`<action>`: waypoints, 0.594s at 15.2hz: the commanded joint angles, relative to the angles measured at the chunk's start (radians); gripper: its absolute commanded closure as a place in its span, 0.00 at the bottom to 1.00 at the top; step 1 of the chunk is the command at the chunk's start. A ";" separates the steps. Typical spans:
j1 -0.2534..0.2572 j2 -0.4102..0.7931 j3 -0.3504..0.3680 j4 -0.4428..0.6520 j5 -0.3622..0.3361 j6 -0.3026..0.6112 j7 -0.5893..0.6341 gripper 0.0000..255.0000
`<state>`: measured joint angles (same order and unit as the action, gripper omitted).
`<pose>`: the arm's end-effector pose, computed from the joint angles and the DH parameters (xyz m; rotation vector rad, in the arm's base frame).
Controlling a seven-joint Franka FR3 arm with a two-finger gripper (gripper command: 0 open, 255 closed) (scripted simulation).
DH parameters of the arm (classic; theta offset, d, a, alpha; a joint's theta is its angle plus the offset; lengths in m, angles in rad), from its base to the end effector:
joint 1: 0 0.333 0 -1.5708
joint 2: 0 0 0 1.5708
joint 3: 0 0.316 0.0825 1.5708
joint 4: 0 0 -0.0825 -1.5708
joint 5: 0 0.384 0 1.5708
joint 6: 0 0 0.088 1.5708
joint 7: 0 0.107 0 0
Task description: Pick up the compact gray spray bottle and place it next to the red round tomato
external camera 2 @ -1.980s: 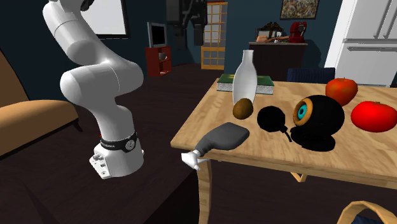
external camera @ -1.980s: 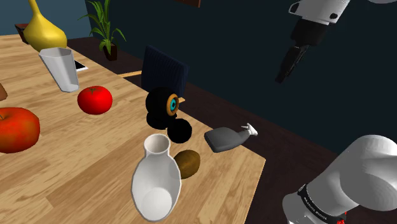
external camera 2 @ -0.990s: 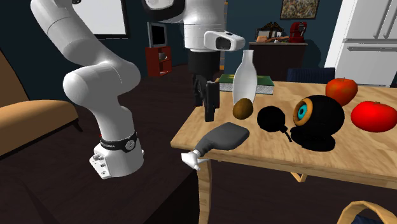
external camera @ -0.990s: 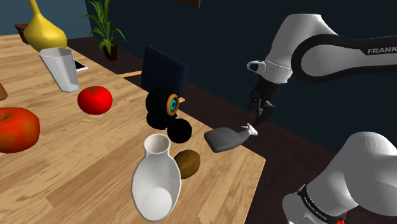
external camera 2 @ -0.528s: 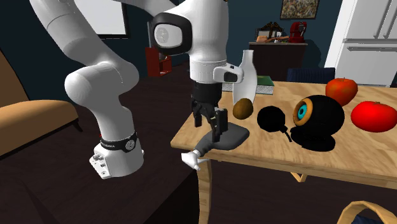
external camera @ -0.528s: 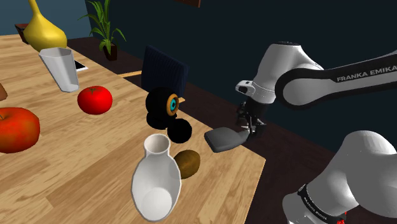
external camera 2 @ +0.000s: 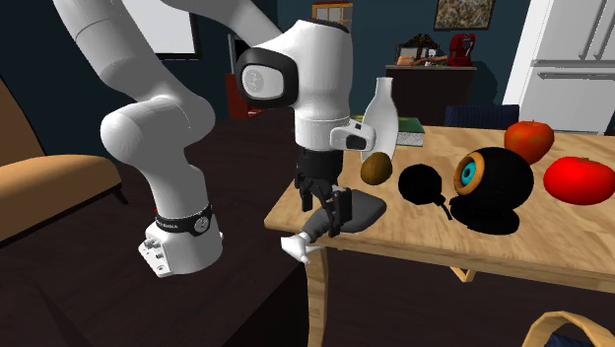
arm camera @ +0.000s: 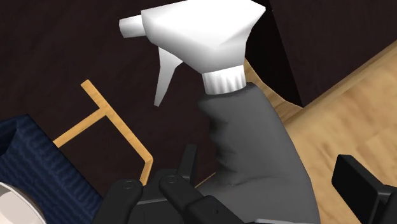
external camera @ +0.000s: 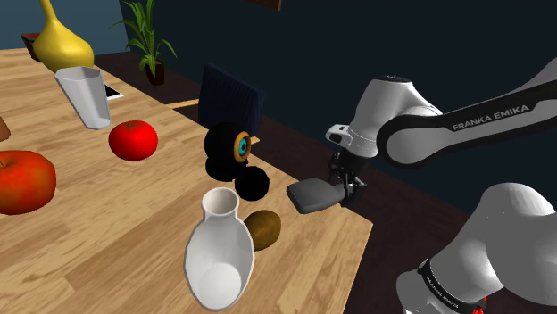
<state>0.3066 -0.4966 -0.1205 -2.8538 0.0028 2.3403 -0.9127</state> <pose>0.3309 0.0677 0.3271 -2.6154 -1.6249 -0.0030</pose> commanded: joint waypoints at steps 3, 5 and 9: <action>0.000 0.002 -0.001 -0.001 0.000 0.003 -0.001 0.00; 0.000 0.002 -0.001 -0.001 0.000 0.003 -0.001 0.00; 0.000 0.002 -0.001 -0.001 0.000 0.003 -0.001 1.00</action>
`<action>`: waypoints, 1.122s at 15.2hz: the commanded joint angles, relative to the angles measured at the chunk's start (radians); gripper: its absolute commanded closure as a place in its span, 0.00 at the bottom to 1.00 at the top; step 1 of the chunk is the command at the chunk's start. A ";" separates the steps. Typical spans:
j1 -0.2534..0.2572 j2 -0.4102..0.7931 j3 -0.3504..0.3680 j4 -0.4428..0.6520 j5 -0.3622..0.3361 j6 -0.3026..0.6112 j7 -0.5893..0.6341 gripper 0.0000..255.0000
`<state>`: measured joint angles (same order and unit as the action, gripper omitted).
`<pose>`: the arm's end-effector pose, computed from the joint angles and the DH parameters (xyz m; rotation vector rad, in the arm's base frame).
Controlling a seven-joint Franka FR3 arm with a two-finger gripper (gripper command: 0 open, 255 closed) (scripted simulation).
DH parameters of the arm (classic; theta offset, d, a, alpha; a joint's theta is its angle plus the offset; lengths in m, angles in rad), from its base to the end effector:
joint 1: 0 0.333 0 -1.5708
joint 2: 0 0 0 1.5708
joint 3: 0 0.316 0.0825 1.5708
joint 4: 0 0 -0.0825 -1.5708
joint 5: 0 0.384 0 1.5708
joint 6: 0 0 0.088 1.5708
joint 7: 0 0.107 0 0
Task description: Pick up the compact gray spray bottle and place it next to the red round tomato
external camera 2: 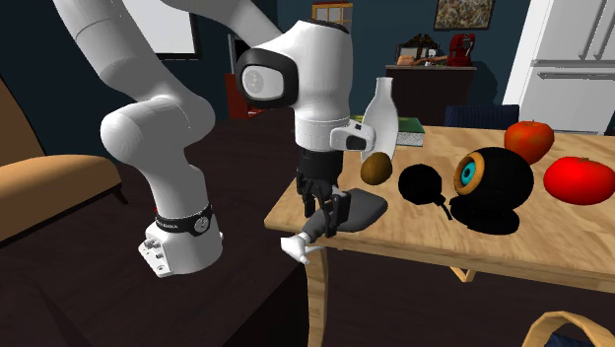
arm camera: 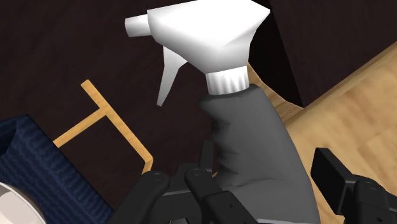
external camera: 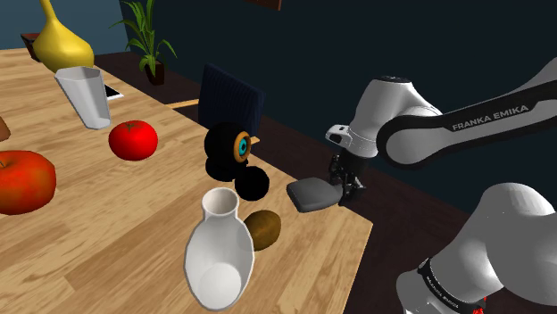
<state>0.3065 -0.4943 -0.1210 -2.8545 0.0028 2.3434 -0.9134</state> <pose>0.3311 0.0675 0.3263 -2.6154 -1.6249 -0.0032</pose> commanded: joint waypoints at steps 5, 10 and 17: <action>0.000 0.000 0.000 0.000 0.000 0.000 0.000 1.00; -0.003 -0.048 0.005 0.027 -0.003 -0.075 0.006 1.00; -0.006 -0.115 0.012 0.083 -0.006 -0.198 0.015 1.00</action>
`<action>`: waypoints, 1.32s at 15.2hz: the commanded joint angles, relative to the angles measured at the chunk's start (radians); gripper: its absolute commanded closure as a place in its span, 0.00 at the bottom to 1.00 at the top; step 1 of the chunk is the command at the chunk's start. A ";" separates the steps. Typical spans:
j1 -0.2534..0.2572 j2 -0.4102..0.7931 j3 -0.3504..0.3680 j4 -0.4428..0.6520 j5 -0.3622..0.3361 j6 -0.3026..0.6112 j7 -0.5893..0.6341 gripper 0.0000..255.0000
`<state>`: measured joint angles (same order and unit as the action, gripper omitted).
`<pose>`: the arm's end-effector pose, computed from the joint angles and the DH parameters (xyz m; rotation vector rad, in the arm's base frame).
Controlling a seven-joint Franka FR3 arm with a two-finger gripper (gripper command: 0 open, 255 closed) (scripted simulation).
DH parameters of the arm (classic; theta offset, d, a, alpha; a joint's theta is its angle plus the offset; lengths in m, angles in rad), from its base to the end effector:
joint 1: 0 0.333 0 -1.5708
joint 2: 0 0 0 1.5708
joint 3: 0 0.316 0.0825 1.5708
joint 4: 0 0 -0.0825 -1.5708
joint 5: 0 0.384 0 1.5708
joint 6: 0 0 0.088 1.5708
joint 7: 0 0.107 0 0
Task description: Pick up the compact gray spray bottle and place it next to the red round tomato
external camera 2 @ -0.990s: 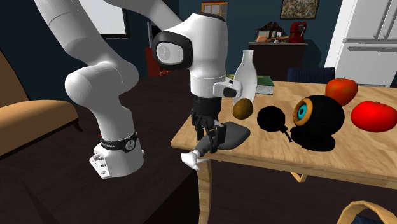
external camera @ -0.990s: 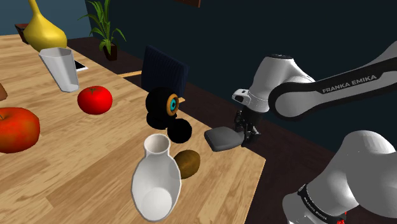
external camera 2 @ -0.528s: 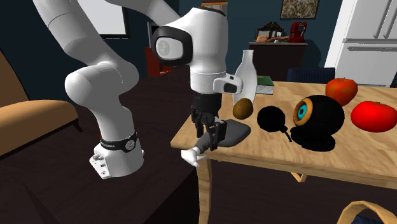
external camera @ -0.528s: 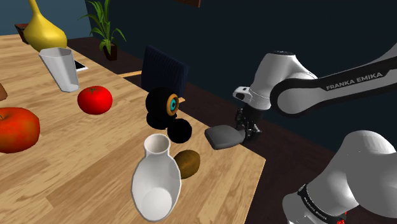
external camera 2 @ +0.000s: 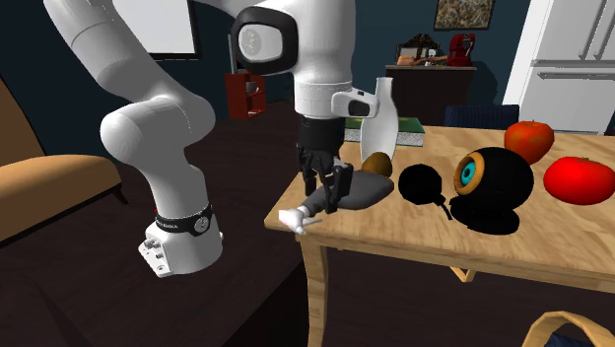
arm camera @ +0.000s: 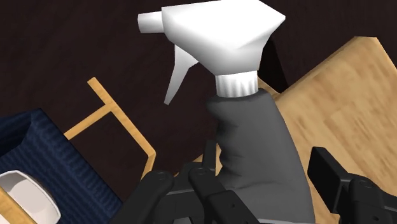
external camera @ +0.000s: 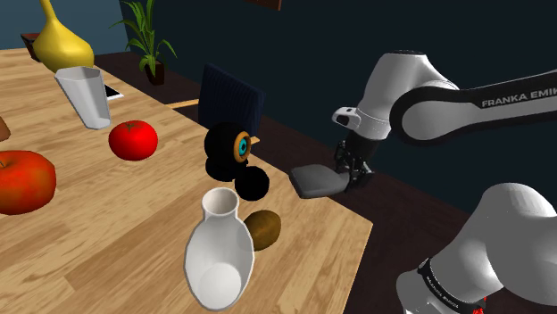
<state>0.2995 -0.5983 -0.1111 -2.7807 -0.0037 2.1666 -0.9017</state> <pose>0.3317 0.0668 0.3782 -2.6155 -1.6252 -0.0042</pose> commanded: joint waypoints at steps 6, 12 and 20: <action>0.000 -0.053 0.008 0.066 0.000 -0.120 0.009 1.00; 0.000 -0.082 0.013 0.130 0.001 -0.212 0.014 1.00; 0.001 -0.102 0.018 0.226 0.003 -0.328 0.020 1.00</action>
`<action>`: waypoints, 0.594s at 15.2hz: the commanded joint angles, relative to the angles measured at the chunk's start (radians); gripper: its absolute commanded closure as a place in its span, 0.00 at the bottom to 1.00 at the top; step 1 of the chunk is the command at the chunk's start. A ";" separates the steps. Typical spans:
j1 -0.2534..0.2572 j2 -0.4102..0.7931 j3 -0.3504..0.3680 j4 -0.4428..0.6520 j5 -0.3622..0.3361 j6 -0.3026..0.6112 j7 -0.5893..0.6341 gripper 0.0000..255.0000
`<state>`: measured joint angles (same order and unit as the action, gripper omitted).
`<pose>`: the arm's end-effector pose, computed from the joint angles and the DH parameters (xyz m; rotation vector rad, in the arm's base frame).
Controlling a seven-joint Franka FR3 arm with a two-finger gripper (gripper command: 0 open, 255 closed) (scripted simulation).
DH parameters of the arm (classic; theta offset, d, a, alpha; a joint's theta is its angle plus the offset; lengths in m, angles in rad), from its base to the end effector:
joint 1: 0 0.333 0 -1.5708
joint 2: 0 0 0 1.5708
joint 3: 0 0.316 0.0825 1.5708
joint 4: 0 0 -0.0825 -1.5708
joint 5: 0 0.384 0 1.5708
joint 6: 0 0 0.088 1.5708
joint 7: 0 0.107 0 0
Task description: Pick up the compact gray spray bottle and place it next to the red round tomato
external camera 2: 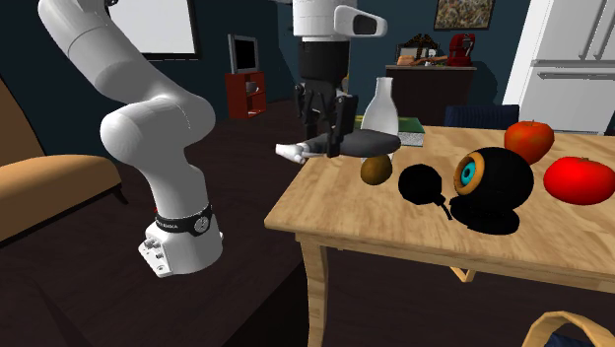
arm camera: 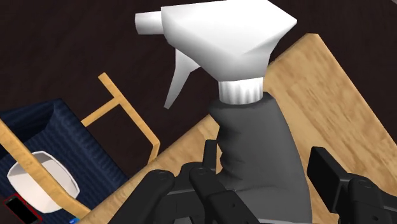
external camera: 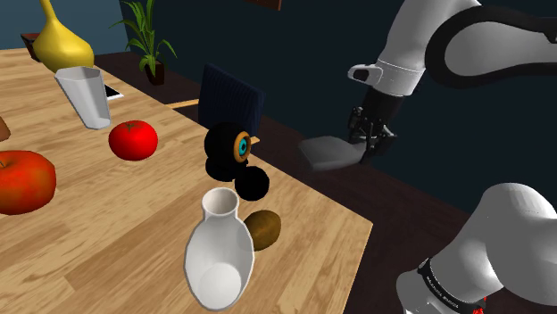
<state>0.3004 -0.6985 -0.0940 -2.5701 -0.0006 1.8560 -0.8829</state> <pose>0.3311 0.0675 0.4837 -2.6155 -1.6251 -0.0037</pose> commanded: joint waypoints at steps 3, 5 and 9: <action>0.012 0.025 0.017 0.056 0.013 -0.031 0.020 1.00; 0.032 0.085 0.045 0.096 0.035 -0.009 0.054 1.00; 0.065 0.209 0.099 0.188 0.068 0.026 0.120 1.00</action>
<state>0.3555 -0.5242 -0.0116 -2.4075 0.0576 1.8721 -0.7841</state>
